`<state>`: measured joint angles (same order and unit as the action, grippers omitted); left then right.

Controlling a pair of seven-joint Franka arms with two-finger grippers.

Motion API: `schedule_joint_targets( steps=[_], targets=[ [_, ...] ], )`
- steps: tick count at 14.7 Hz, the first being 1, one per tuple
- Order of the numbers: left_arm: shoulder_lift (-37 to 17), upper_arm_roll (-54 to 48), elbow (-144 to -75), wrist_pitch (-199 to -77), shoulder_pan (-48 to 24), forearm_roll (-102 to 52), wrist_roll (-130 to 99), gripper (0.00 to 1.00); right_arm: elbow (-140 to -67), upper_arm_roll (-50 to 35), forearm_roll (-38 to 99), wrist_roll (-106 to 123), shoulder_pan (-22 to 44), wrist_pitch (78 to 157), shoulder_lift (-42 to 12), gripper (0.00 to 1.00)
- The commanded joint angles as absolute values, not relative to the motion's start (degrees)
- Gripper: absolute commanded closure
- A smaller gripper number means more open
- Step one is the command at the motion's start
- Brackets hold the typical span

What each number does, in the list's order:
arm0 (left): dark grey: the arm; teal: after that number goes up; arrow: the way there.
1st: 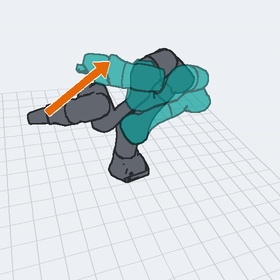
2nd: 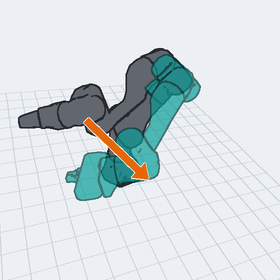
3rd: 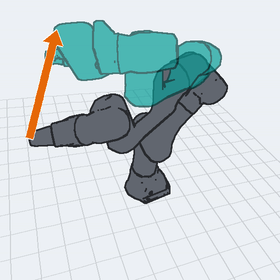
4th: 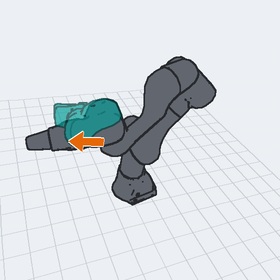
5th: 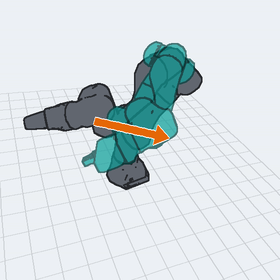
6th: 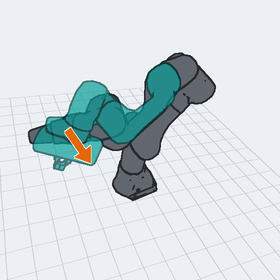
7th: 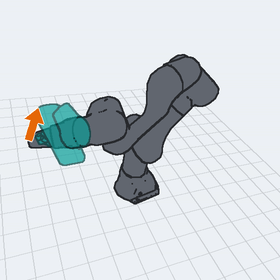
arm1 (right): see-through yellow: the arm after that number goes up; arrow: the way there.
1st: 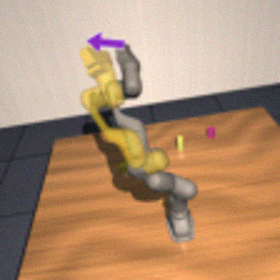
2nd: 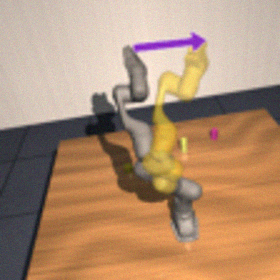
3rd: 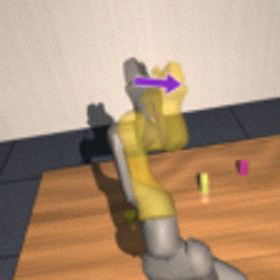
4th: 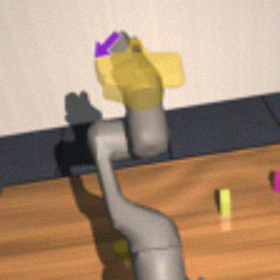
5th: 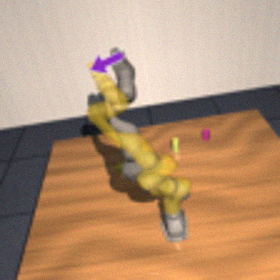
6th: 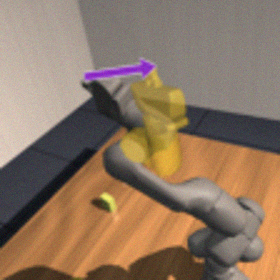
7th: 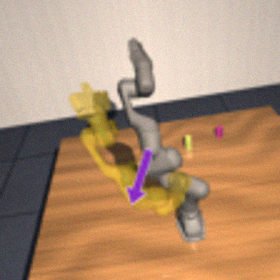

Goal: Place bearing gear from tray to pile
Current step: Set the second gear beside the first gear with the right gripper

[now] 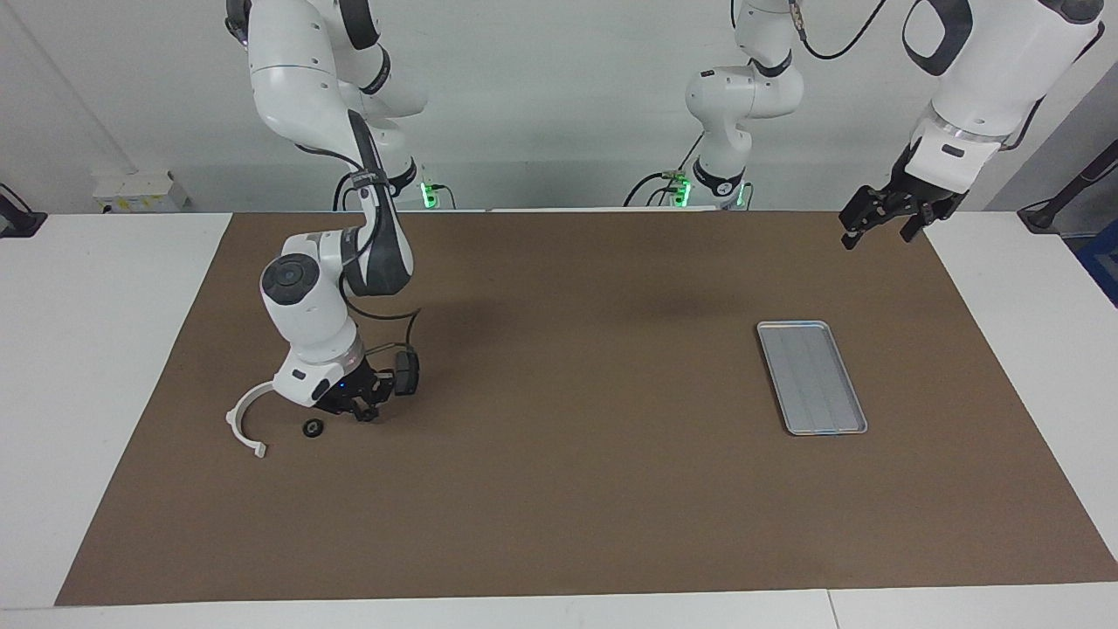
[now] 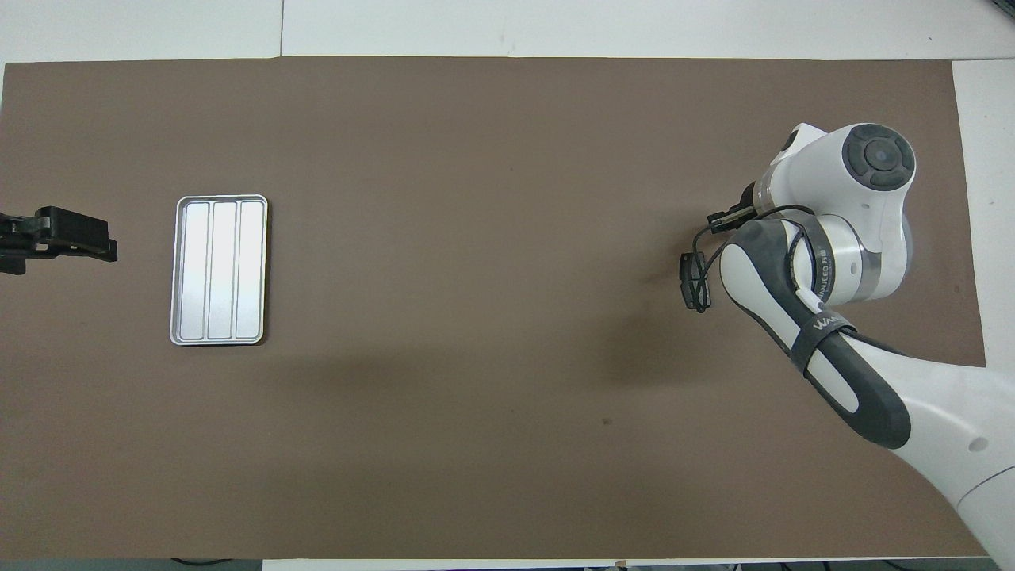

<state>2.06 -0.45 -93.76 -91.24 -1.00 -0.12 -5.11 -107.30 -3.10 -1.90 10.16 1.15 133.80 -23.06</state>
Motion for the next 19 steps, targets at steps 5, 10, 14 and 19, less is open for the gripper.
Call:
schedule_joint_targets(
  steps=[5,10,14,19],
  targets=[
    [2.0,-0.6,-93.5,-90.2,-0.7,-0.9,-4.7,0.0,-108.6,-3.5,-1.1,10.8,0.4,137.5,-24.2,1.0],
    [2.0,-0.6,-93.5,-90.2,-0.7,-0.9,-4.7,0.0,-108.1,-3.5,-1.1,9.9,0.4,136.7,-24.1,0.42],
    [2.0,-0.6,-93.5,-90.2,-0.7,-0.9,-4.7,0.0,-104.0,-3.5,-1.1,6.9,1.1,127.6,-19.8,0.0],
    [2.0,-0.6,-93.5,-90.2,-0.7,-0.9,-4.7,0.0,-94.9,-3.3,-2.8,5.2,2.0,114.9,-13.6,0.0]
  ],
)
